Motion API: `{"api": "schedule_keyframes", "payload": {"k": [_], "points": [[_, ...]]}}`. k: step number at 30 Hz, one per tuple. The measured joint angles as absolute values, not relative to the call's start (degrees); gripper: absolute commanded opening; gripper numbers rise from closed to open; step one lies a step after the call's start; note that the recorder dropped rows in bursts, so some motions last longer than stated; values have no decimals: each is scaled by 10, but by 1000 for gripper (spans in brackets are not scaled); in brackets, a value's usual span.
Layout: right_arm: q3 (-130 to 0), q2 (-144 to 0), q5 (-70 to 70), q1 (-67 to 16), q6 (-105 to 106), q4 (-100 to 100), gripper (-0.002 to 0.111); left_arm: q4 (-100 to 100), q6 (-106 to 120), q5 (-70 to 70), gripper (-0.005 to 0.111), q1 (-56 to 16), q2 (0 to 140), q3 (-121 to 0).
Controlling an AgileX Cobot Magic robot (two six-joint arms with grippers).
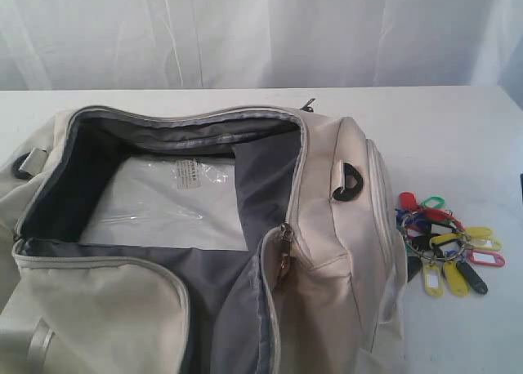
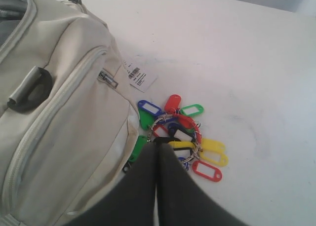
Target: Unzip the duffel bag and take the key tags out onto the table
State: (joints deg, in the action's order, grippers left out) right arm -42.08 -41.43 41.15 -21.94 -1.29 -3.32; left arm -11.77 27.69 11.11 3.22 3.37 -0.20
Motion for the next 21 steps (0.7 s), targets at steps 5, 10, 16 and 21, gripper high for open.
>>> {"api": "schedule_keyframes", "payload": {"k": [5,10,16,21], "points": [[-421,-414,409,-219,-13,-33,0,-118,278,112,0,32,5,-2],[-421,-414,404,-219,-13,-33,0,-118,279,114,0,32,3,-2],[-421,-414,403,-219,-13,-33,0,-118,279,114,0,32,3,-2],[-421,-414,402,-219,-13,-33,0,-118,279,114,0,32,3,-2]]}}
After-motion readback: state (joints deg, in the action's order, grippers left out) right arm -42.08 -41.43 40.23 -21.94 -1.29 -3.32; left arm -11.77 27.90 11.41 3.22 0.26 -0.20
